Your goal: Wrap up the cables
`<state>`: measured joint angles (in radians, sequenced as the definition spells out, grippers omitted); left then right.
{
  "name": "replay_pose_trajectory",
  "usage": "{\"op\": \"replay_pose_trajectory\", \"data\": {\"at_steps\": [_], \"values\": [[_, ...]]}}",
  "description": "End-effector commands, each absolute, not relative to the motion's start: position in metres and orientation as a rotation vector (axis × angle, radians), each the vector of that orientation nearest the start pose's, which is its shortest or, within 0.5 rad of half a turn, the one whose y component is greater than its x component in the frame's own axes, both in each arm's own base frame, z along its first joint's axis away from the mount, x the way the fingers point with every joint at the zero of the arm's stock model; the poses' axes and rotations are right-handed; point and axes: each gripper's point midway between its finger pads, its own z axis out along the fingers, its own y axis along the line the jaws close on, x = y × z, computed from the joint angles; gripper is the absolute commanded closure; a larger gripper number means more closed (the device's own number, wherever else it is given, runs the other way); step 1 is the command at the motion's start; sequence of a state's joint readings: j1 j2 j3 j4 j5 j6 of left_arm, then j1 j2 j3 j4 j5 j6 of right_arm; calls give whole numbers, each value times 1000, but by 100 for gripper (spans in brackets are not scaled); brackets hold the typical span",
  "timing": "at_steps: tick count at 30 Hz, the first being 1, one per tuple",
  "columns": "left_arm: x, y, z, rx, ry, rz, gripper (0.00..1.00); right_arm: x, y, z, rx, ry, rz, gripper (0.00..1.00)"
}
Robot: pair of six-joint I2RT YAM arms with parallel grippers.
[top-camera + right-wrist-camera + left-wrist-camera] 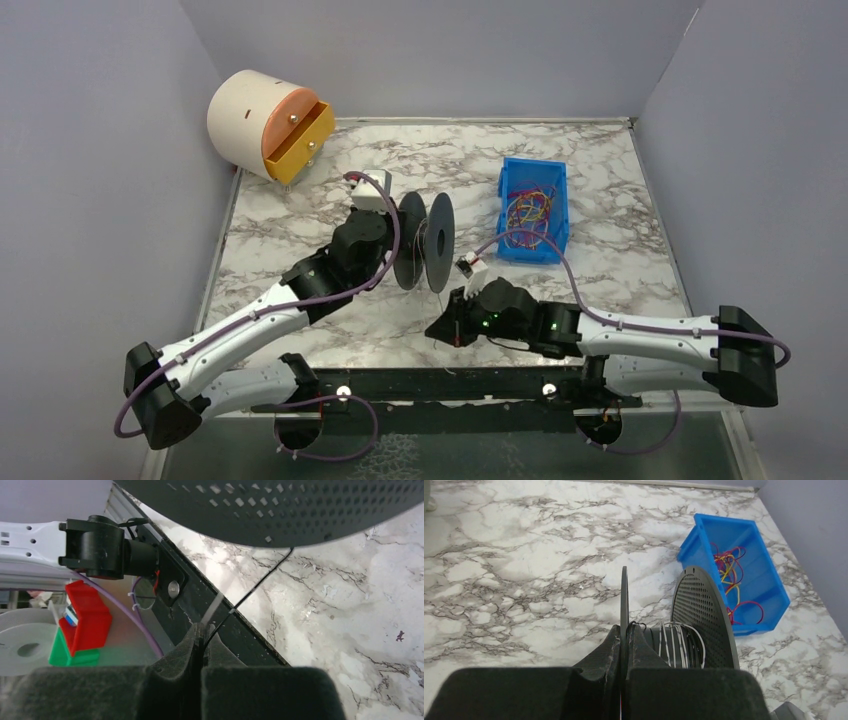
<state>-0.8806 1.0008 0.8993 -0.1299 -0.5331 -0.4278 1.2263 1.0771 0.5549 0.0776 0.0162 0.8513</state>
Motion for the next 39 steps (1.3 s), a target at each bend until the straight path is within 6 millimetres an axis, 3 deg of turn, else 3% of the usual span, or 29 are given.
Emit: {"op": "replay_pose_trajectory", "data": {"at_steps": [1, 8, 19, 29, 34, 39], "values": [[287, -217, 291, -72, 1726, -443, 100, 96, 340, 145, -468, 2270, 1074, 99], [283, -218, 258, -31, 1784, -355, 100, 102, 337, 162, -543, 2281, 908, 99], [266, -227, 220, 94, 1855, -252, 100, 126, 336, 210, -570, 2182, 784, 99], [243, -235, 197, 146, 1878, -243, 100, 152, 329, 234, -281, 2104, 781, 99], [232, -237, 188, 145, 1873, -207, 100, 162, 324, 230, -119, 2109, 767, 99], [218, -238, 183, 131, 1851, -181, 100, 177, 305, 220, 85, 2121, 657, 99]]}}
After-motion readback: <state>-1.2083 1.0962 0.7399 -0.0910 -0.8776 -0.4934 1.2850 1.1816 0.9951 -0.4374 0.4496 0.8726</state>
